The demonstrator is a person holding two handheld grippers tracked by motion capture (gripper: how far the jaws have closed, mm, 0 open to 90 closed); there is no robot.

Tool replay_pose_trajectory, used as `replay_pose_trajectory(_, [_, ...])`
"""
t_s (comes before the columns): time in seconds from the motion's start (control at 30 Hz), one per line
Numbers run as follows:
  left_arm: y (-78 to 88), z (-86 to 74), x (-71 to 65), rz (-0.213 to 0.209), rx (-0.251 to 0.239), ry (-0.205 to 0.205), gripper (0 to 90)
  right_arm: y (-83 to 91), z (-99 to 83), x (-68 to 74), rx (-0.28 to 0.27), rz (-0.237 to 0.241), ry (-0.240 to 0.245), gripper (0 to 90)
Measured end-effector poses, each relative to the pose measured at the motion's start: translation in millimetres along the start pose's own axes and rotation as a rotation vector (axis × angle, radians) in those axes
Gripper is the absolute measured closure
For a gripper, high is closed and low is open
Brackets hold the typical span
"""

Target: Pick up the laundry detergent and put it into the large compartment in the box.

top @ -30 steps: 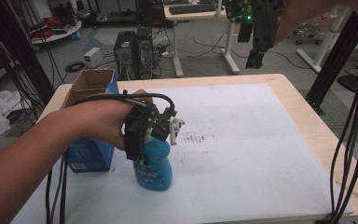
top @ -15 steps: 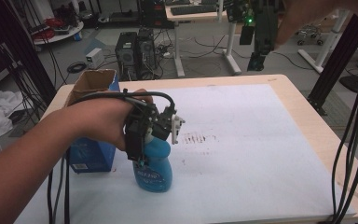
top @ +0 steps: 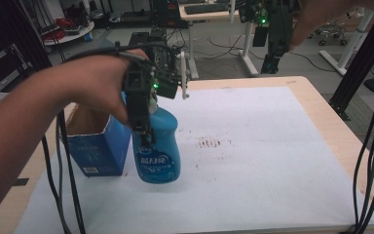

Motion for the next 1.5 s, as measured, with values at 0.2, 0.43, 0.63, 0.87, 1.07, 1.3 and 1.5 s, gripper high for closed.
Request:
replay_pose_trajectory(0.2, [38.2, -12.5, 6.3, 0.007, -0.005, 0.099, 37.8, -1.2, 0.9, 0.3, -0.001, -0.001, 0.006, 2.5])
replay_pose_trajectory(0.43, [79.4, -32.7, 15.1, 0.012, -0.019, 0.186, 37.8, -1.4, 3.2, 0.5, 0.001, -0.001, 0.015, 2.5])
replay_pose_trajectory(0.63, [105.6, -53.5, 23.3, 0.011, -0.049, 0.289, 37.8, -2.2, 4.0, 0.0, -0.001, 0.001, 0.022, 2.5])
replay_pose_trajectory(0.87, [122.7, -87.8, 37.9, 0.005, -0.075, 0.496, 37.8, -4.0, 7.9, -0.2, -0.004, -0.003, 0.043, 2.5])
replay_pose_trajectory(1.07, [120.0, -112.8, 49.3, 0.023, -0.053, 0.679, 37.8, -4.1, 9.9, 1.7, 0.001, -0.005, 0.045, 2.5])
replay_pose_trajectory(1.3, [117.9, -134.1, 59.4, 0.065, -0.060, 0.878, 37.8, -4.4, 8.5, 1.6, 0.002, -0.008, 0.044, 2.5])
replay_pose_trajectory(1.5, [108.0, -147.1, 69.4, 0.067, -0.057, 1.016, 37.8, -5.6, 7.8, 1.2, -0.002, -0.012, 0.039, 2.5])
Point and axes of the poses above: each handheld gripper's, and its own axes: y roughly backward along the jaws, z roughly out of its top, x roughly to its left, the point moved 1 cm from there along -y, roughly forward along the jaws, and after that the axes turned 1 degree about x, right-handed, at the moved point
